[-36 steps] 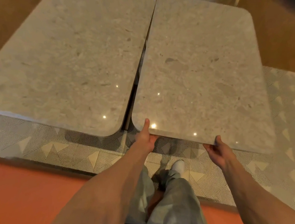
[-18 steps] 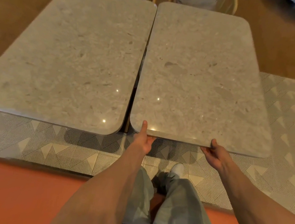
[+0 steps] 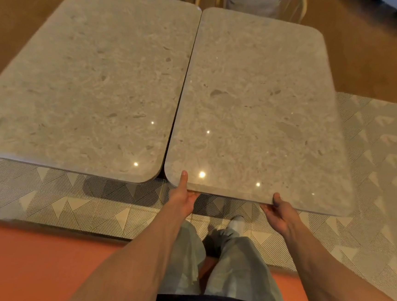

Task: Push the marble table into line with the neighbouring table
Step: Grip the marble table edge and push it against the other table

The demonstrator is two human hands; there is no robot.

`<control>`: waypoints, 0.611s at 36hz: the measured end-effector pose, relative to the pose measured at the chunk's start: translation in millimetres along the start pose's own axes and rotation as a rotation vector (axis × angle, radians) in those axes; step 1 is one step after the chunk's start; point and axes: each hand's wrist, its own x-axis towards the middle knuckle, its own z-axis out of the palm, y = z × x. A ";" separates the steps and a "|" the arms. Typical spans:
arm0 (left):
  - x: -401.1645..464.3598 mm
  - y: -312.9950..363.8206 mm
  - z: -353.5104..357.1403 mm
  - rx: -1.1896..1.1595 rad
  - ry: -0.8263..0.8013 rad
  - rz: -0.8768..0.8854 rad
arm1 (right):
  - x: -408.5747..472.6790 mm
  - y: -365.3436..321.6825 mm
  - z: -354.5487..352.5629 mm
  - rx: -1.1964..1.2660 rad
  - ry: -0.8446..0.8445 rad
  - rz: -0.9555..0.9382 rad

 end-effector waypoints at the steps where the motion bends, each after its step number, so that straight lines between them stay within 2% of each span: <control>1: -1.1 -0.1 -1.7 0.005 -0.002 0.001 | -1.3 0.9 -0.5 0.004 0.004 -0.001; 12: -8.1 4.5 -13.9 0.022 -0.039 -0.032 | -9.9 9.0 -3.9 0.024 0.023 0.030; 22: -11.4 9.3 -9.4 -0.024 -0.007 -0.081 | -12.2 8.3 -0.3 0.030 -0.006 0.012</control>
